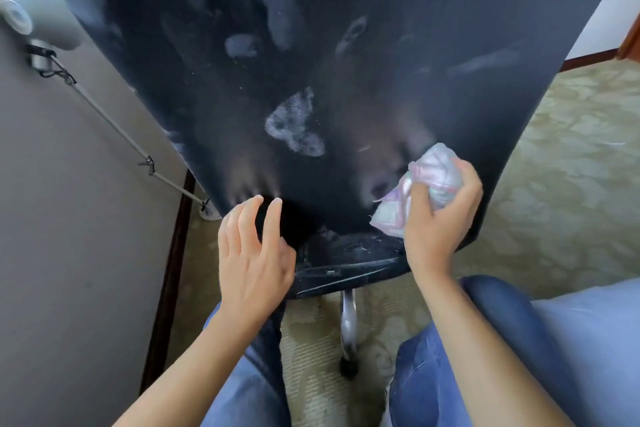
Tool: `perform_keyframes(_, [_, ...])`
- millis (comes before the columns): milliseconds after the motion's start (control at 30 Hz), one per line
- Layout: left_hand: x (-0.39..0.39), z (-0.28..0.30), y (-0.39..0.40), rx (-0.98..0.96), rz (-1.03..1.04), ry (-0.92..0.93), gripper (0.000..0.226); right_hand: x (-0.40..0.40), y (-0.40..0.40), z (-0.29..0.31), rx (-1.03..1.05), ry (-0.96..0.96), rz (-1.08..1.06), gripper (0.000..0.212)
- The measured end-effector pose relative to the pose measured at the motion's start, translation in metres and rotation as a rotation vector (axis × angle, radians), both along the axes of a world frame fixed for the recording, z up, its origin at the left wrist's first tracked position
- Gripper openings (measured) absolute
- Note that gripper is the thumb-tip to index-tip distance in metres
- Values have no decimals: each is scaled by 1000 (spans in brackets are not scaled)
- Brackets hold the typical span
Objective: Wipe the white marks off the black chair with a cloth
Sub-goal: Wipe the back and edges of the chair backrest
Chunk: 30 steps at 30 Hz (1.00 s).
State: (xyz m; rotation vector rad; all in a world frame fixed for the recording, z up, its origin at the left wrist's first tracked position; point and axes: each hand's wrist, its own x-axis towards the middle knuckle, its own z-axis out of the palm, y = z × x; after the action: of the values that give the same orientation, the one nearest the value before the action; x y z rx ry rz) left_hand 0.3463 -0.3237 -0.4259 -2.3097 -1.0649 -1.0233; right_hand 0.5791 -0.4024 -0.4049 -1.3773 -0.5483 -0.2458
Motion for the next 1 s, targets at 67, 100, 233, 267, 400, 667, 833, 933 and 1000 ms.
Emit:
perform_keyframes(67, [-2,18,2,75,-12,13,60,-12,7,27,66,-89,0,48])
perform_keyframes(100, [-2,26,2,95,-13,24,61,-24,14,42,102,-142,18,47])
perform_keyframes(233, [-9,40,2,71,0,-47,63,-95,63,89,144,-604,113,28])
perform_keyframes(267, [-14,41,4,52,9,-100,60,-113,74,99,103,-748,171,17])
perform_keyframes(400, [-37,48,12,-31,13,-200,53,-126,103,109,76,-1415,8,25])
perform_keyframes(667, [-39,90,23,-52,-103,-117,73,27,43,147,71,-996,-465,40])
perform_keyframes(833, [-40,90,16,-116,-229,-70,68,-38,71,194,277,-712,-395,44])
perform_keyframes(933, [-53,86,17,-91,-288,-88,55,-101,99,193,324,-867,-296,38])
perform_keyframes(1000, [-61,86,18,-55,-278,-154,51,-130,117,158,216,-1244,-163,38])
